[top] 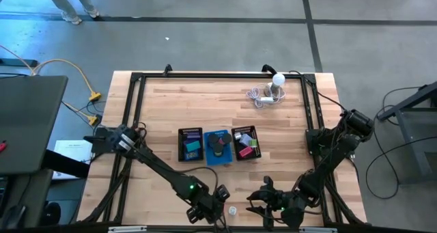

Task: Pick & Place Office items
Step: Put the red charger adapter into the right black bin

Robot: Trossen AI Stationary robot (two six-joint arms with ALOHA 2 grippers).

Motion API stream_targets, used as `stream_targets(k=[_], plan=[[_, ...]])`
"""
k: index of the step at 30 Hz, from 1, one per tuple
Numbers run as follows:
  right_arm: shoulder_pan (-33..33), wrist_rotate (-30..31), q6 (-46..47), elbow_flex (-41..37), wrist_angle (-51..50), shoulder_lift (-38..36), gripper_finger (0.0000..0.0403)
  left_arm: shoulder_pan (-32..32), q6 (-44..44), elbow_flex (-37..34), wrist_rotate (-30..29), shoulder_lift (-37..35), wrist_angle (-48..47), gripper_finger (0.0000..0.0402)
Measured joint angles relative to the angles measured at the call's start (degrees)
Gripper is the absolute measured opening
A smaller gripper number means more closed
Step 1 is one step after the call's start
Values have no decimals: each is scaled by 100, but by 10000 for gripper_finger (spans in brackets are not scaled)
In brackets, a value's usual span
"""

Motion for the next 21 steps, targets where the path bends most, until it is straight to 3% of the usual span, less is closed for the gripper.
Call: stream_targets(k=[5,21], plan=[[0,-1,2,0,22,0,164,-2,46,4,-239,152,102,263],[4,-6,70,0,23,0,164,146,-300,0,-57,325,92,263]])
